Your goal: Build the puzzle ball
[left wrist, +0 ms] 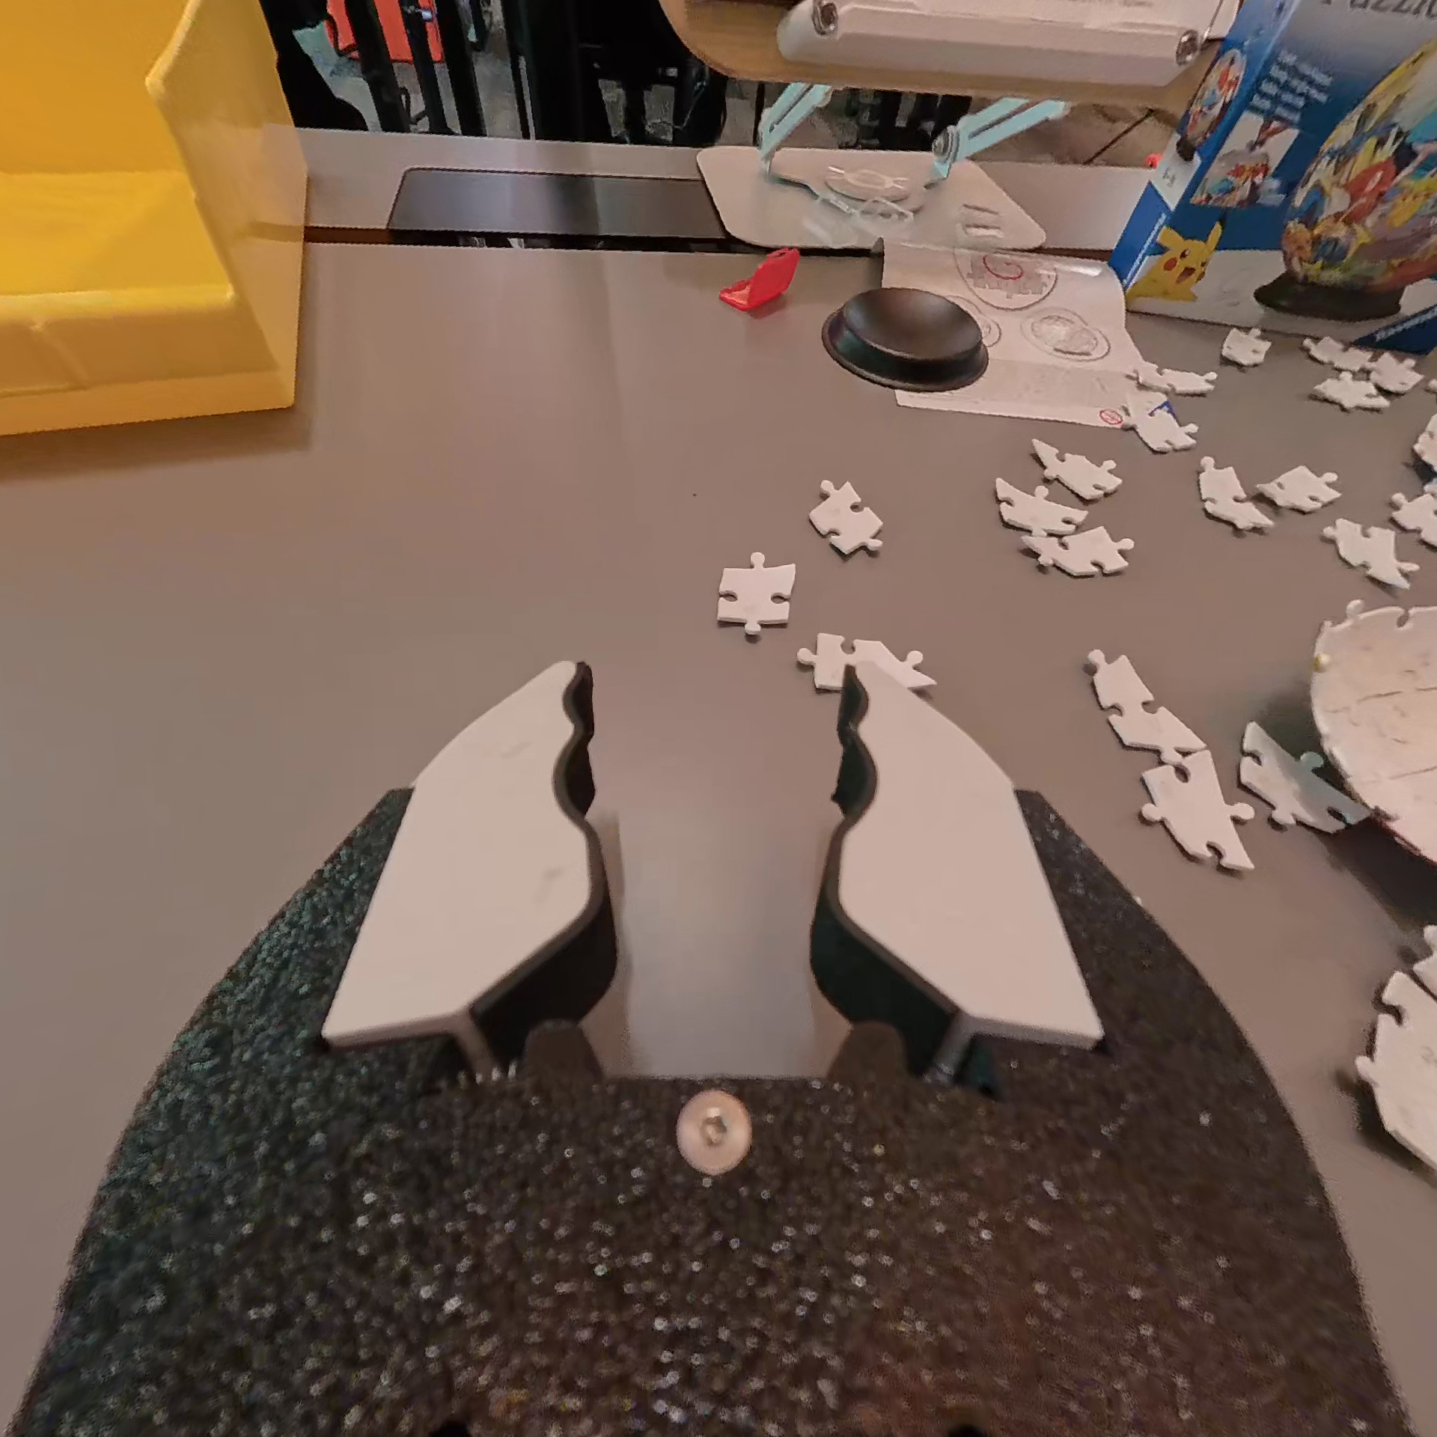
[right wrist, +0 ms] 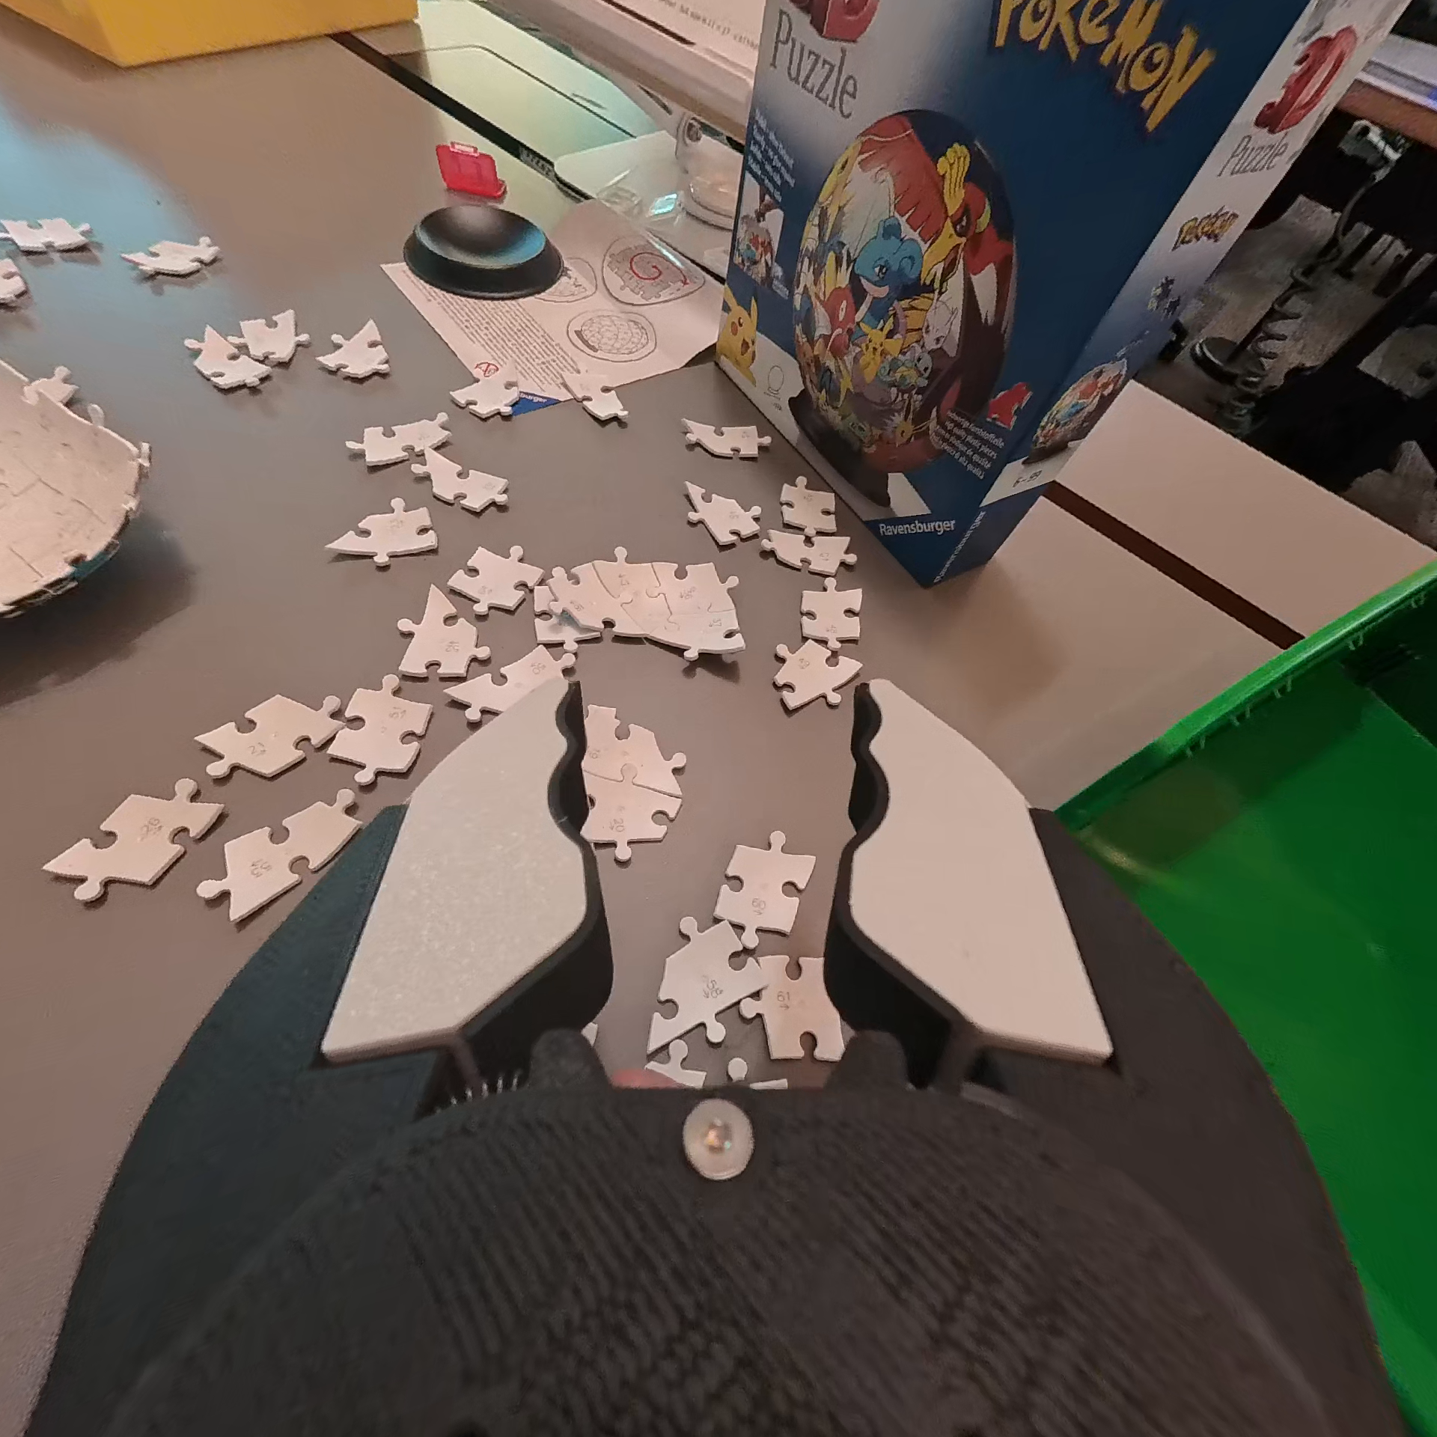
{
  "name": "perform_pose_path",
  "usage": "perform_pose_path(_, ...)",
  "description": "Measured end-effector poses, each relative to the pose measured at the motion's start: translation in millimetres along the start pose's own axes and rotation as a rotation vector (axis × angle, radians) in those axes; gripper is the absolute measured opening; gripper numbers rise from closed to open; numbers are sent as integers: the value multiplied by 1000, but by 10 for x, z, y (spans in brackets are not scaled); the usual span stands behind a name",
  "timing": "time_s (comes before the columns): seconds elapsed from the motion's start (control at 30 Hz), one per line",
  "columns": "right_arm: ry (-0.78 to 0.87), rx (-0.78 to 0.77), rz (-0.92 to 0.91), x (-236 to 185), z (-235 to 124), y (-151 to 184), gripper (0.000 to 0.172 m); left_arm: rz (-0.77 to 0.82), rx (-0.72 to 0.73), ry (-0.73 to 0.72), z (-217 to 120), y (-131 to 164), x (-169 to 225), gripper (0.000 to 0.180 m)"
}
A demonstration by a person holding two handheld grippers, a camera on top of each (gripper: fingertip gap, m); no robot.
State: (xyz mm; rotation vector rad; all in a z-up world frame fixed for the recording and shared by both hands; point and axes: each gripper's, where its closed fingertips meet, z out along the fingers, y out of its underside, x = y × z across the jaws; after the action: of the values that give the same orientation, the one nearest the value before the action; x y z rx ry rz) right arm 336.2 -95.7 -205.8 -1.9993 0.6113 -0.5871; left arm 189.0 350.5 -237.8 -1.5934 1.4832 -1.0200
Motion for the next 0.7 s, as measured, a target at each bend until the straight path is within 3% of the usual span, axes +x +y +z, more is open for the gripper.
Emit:
perform_pose_path(0.33, 17, -24, 5, 62, -54, 53, 67, 128, -49, -6, 49, 64, 121, 58)
perform_pose_path(0.7, 20, -50, -4, 72, -80, 92, 67, 162, -75, 42, 46, 101, 285, 58)
